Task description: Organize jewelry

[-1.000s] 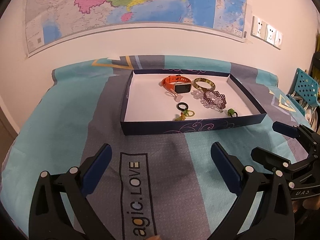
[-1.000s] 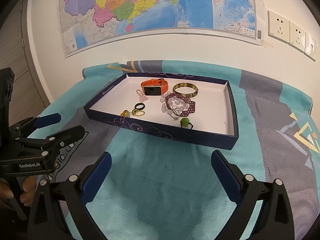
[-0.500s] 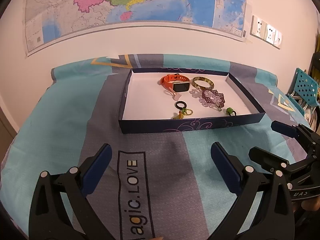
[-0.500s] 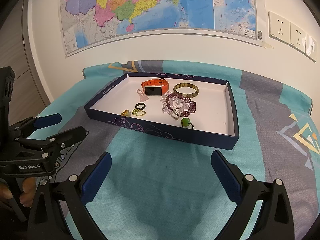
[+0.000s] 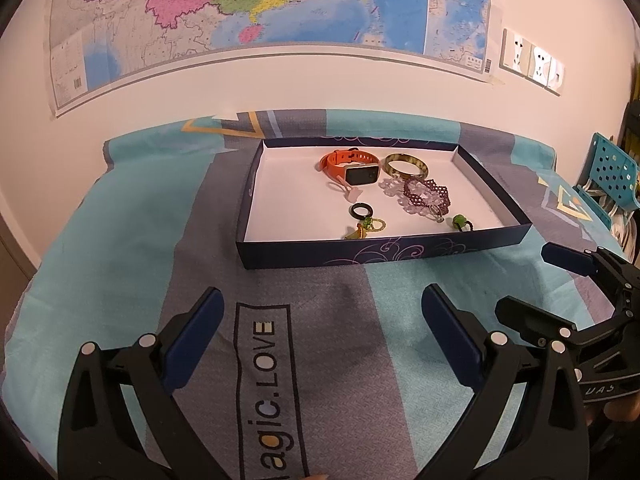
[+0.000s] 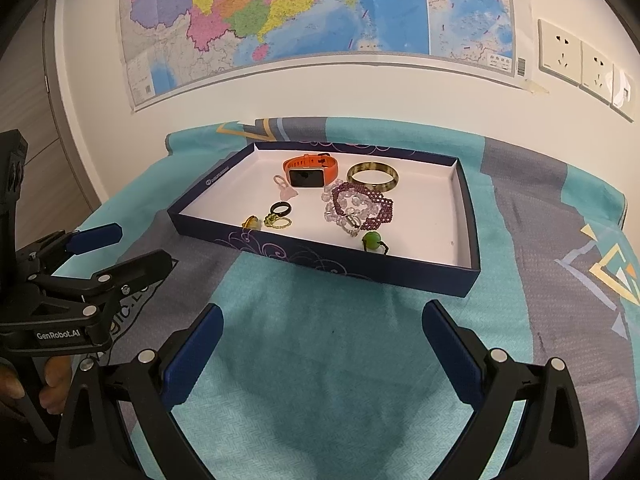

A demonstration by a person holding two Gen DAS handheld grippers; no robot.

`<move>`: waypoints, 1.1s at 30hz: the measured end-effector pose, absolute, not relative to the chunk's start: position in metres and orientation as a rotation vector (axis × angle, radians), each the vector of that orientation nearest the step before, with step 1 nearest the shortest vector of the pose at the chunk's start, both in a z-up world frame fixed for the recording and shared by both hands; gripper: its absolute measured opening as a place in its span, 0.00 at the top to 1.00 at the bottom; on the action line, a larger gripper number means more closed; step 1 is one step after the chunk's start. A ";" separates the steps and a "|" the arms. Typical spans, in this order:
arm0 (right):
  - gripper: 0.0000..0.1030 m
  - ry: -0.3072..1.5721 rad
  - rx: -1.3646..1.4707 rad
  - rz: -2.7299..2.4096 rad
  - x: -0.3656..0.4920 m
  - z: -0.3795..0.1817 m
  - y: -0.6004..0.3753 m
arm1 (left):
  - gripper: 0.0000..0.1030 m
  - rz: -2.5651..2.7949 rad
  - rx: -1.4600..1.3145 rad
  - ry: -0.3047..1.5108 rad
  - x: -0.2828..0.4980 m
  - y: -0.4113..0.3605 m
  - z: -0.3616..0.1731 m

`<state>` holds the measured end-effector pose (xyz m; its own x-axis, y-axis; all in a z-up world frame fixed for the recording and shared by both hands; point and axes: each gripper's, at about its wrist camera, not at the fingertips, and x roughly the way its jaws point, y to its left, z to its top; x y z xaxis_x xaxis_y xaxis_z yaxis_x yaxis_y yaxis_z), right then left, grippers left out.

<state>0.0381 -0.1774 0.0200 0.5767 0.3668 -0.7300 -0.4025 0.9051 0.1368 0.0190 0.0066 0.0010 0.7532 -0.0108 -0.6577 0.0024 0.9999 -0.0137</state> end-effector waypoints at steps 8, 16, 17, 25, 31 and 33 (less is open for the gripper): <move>0.07 0.847 -0.040 0.448 0.038 0.020 -0.179 | 0.05 -0.003 -0.010 0.719 0.019 0.006 0.000; 0.07 0.849 -0.042 0.445 0.039 0.019 -0.179 | 0.05 -0.001 -0.007 0.721 0.019 0.004 -0.002; 0.07 0.848 -0.041 0.446 0.039 0.019 -0.180 | 0.05 0.000 -0.008 0.720 0.019 0.004 -0.002; 0.07 0.850 -0.040 0.444 0.039 0.018 -0.179 | 0.05 -0.001 -0.008 0.722 0.019 0.003 -0.003; 0.07 0.850 -0.038 0.445 0.039 0.018 -0.180 | 0.05 -0.002 -0.008 0.723 0.019 0.003 -0.003; 0.07 0.850 -0.038 0.444 0.039 0.018 -0.180 | 0.05 -0.001 -0.007 0.723 0.018 0.002 -0.004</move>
